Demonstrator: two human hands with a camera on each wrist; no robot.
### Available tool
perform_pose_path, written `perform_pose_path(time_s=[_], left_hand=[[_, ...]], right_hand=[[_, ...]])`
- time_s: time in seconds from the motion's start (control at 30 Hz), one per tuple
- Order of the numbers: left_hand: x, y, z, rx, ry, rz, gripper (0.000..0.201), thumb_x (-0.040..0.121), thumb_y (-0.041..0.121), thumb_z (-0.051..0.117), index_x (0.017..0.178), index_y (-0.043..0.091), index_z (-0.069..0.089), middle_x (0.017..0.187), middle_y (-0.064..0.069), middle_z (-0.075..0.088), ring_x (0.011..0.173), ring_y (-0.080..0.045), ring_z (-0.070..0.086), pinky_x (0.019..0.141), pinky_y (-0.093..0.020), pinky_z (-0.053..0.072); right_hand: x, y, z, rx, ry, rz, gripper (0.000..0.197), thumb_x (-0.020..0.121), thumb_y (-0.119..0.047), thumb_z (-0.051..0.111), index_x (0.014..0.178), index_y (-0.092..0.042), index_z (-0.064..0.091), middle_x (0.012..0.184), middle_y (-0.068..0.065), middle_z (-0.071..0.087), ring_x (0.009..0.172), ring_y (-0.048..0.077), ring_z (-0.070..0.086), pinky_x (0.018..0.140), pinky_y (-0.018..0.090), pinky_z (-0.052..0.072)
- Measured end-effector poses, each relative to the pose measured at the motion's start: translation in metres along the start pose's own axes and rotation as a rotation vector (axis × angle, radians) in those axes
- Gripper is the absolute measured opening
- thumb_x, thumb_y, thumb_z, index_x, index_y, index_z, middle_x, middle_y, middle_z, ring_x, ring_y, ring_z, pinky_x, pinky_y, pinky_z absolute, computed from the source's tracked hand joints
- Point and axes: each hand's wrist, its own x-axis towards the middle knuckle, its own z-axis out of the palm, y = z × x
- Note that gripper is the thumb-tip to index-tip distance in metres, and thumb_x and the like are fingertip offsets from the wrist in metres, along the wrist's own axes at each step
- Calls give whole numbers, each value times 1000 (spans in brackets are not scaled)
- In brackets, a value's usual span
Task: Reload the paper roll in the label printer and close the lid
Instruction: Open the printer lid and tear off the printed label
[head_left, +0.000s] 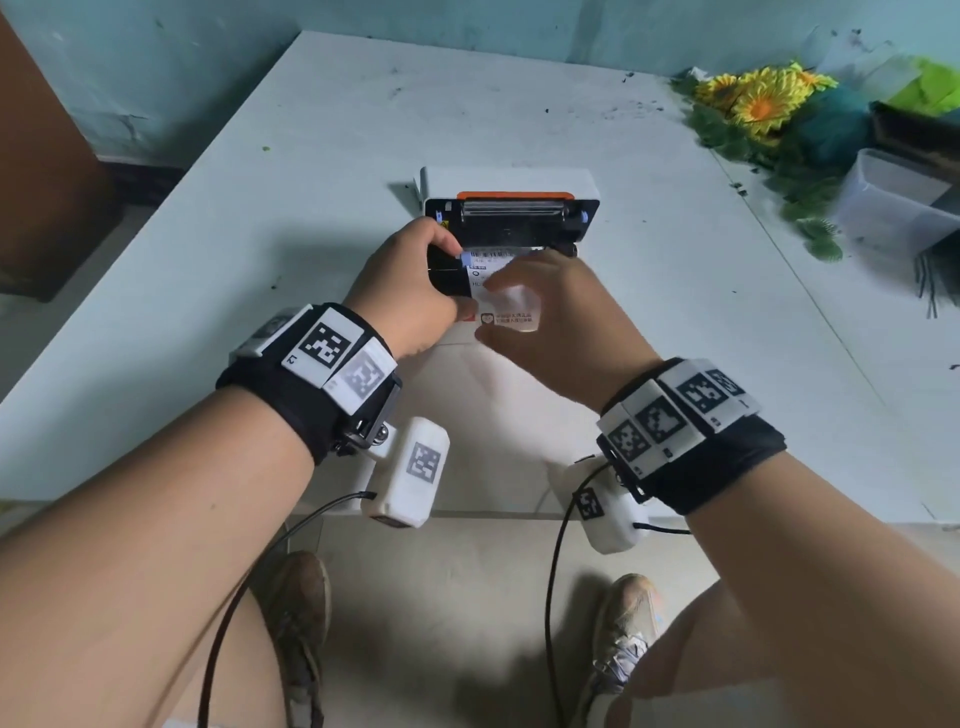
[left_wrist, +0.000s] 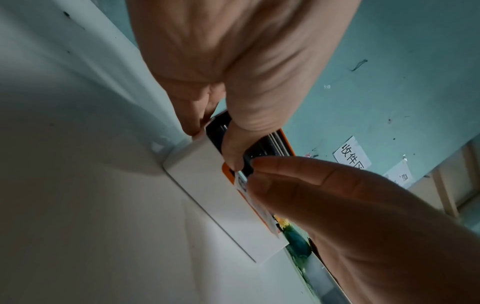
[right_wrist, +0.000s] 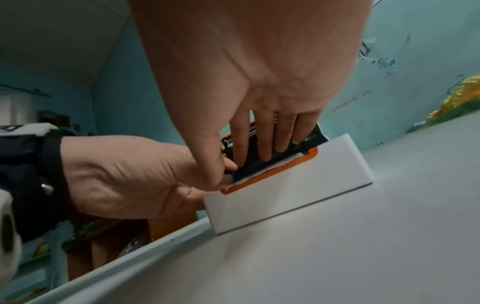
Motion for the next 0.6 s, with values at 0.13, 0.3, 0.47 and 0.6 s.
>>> perform_pose_path(time_s=[0.13, 0.3, 0.47, 0.6], left_hand=[[0, 0, 0, -36, -19, 5, 55, 64, 24, 90, 110, 30, 63, 116, 3, 75, 106, -24, 75, 98, -49, 61], [1, 3, 1, -31, -17, -8, 53, 68, 19, 95, 112, 27, 66, 115, 1, 76, 106, -25, 75, 97, -48, 62], [3, 2, -2, -3, -33, -19, 36, 82, 11, 91, 110, 20, 70, 112, -1, 73, 93, -26, 71, 71, -33, 60], [5, 0, -8, 6, -64, -8, 27, 82, 11, 91, 101, 15, 72, 104, -14, 76, 78, -27, 64, 65, -31, 52]], right_hand=[[5, -3, -3, -107, -160, 15, 53, 90, -19, 83, 141, -13, 68, 141, 8, 70, 126, 36, 67, 104, 49, 56], [18, -10, -10, -286, -252, 95, 43, 95, -13, 73, 137, -19, 65, 126, 5, 73, 112, 34, 68, 85, 39, 56], [26, -27, -10, -424, -334, 151, 38, 98, -4, 52, 130, -18, 68, 117, 2, 68, 95, 30, 59, 76, 35, 46], [42, -38, -14, -463, -358, 184, 39, 97, -3, 51, 126, -19, 72, 100, 0, 66, 81, 25, 59, 66, 30, 41]])
